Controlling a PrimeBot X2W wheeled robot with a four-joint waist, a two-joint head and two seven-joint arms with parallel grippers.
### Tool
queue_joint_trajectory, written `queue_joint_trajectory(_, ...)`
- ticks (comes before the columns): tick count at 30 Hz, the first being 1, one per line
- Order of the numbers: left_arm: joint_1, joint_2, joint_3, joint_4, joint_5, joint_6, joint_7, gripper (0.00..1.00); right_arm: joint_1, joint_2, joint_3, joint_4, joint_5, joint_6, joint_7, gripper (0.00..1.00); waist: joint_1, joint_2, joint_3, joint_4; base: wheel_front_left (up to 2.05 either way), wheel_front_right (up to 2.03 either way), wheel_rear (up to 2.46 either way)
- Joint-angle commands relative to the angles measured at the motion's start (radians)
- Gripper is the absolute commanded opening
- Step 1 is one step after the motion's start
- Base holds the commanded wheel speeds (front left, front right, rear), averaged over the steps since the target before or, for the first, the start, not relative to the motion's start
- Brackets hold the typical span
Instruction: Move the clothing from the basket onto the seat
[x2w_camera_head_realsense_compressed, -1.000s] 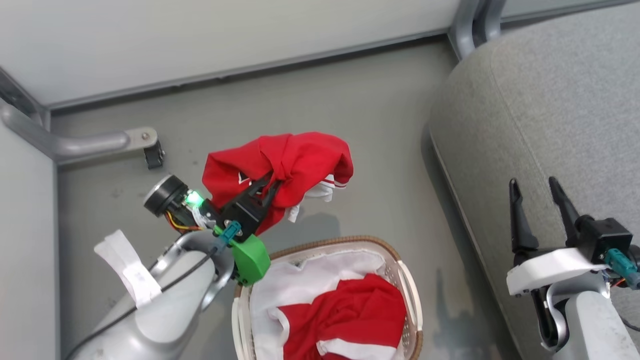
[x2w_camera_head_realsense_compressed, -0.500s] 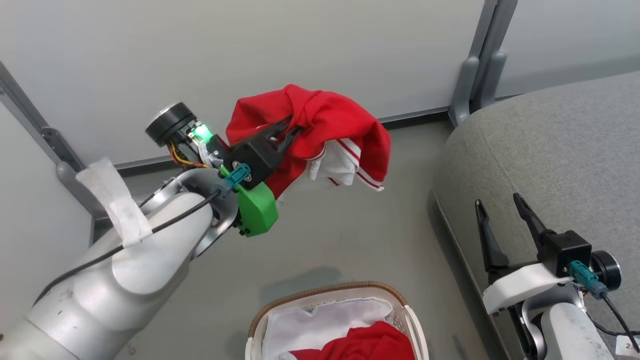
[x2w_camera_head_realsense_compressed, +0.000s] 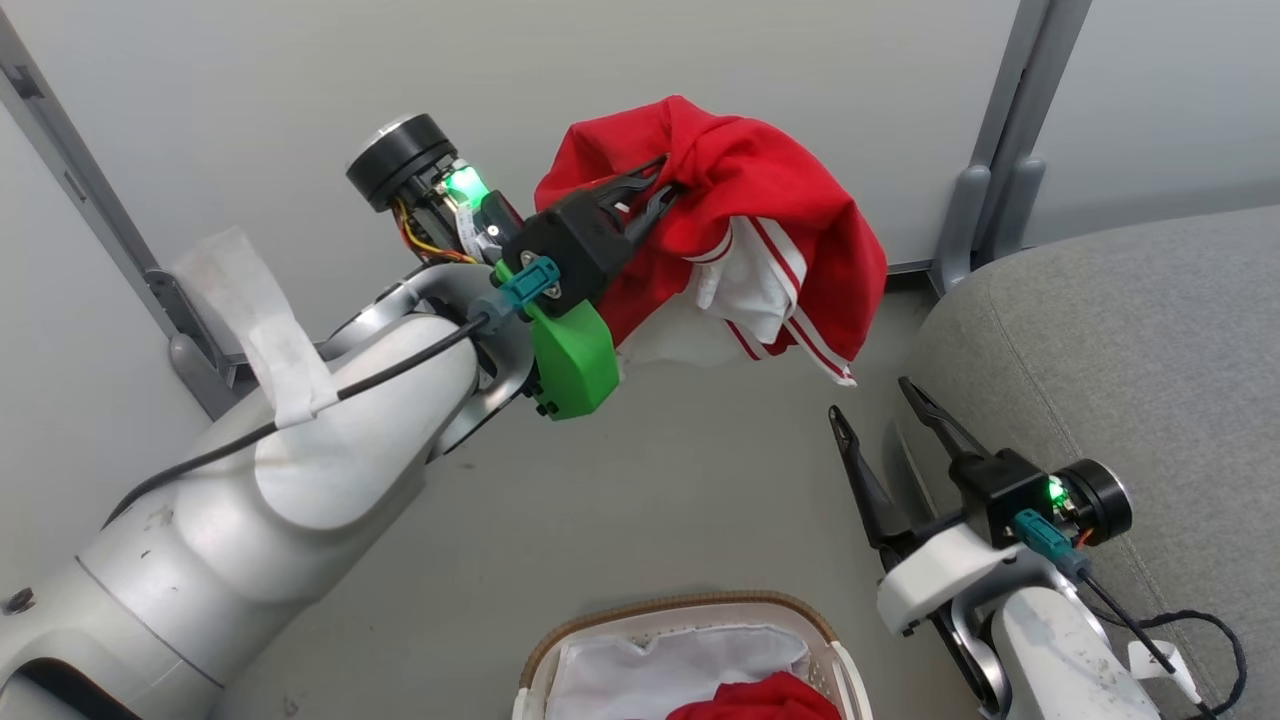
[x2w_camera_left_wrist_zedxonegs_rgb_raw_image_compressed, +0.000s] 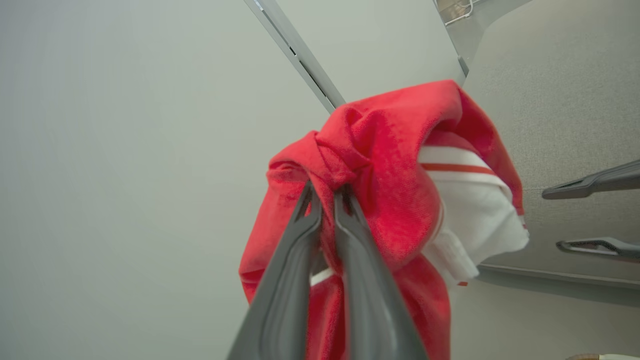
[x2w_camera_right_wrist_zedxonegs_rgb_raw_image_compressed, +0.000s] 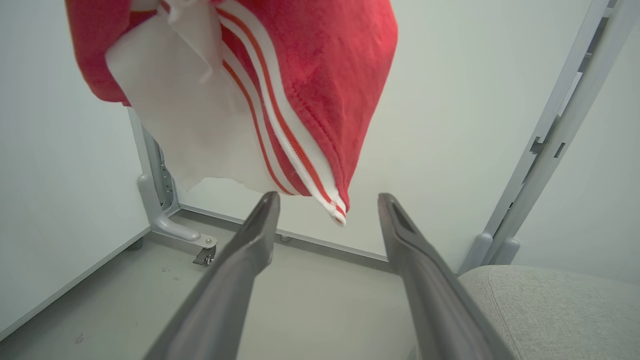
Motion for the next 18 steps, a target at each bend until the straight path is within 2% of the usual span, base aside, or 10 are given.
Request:
queue_joint_trajectory(1, -0.023, -0.007, -0.009, -0.002, -0.011, 0.001, -0.007, 0.00, -0.028, -0.004, 0.013, 0.011, -0.018, -0.001, 0.000, 1.00, 0.0001, 0.0000, -0.005, 0.009, 0.00, 0.00, 0.00)
queue_joint_trajectory(15, 0.015, -0.017, -0.064, -0.020, -0.036, 0.003, -0.028, 0.00, -0.188, -0.004, 0.000, 0.057, -0.083, -0.001, 0.000, 1.00, 0.0001, 0.0000, -0.014, 0.040, 0.00, 0.00, 0.00)
queue_joint_trajectory(16, 0.020, -0.016, -0.065, -0.020, -0.039, 0.006, -0.029, 0.00, -0.195, -0.004, 0.003, 0.064, -0.078, -0.001, -0.001, 0.43, 0.0001, 0.0000, -0.014, 0.040, 0.00, 0.00, 0.00)
queue_joint_trajectory(17, 0.028, -0.015, -0.065, -0.020, -0.042, 0.008, -0.029, 0.00, -0.206, -0.004, 0.006, 0.068, -0.069, -0.001, -0.001, 0.13, 0.0001, 0.0000, -0.015, 0.040, 0.00, 0.00, 0.00)
queue_joint_trajectory(18, 0.035, -0.013, -0.064, -0.021, -0.045, 0.011, -0.031, 0.00, -0.212, -0.004, 0.008, 0.072, -0.067, -0.001, 0.000, 0.00, 0.0001, 0.0000, -0.015, 0.040, 0.00, 0.00, 0.00)
